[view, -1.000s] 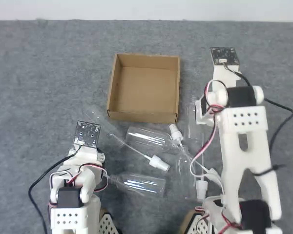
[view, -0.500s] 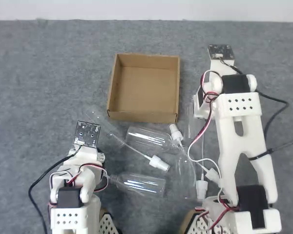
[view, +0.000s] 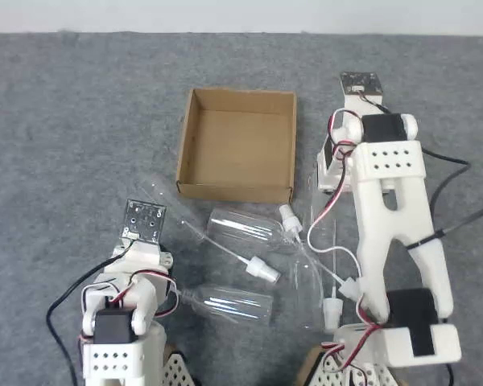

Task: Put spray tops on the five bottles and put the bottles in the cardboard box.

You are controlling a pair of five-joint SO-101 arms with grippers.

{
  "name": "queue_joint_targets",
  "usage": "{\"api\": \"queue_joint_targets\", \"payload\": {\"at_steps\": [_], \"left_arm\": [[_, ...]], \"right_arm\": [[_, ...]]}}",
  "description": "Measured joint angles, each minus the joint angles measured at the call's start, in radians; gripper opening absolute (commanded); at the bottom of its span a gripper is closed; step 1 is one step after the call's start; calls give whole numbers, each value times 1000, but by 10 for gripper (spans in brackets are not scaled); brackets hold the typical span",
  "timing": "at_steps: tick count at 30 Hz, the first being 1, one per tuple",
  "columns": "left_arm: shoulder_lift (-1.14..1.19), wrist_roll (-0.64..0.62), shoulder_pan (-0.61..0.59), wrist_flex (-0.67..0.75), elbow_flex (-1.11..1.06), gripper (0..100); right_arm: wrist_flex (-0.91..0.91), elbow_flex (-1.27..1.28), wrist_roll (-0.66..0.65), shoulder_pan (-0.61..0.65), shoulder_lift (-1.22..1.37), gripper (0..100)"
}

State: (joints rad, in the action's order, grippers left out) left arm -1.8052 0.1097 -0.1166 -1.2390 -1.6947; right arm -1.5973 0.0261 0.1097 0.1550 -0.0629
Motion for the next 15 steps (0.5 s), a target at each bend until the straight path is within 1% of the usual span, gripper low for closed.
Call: {"api": "queue_joint_targets", "payload": {"at_steps": [4,11,15], "left_arm": [[0,0,0,0,0,12],[0,0,0,0,0,12],[0,0,0,0,0,12]], "right_arm": [[0,-46,0,8,64,284],[0,-138,6,74,181,284],[0,-180,6,80,218,283]]}}
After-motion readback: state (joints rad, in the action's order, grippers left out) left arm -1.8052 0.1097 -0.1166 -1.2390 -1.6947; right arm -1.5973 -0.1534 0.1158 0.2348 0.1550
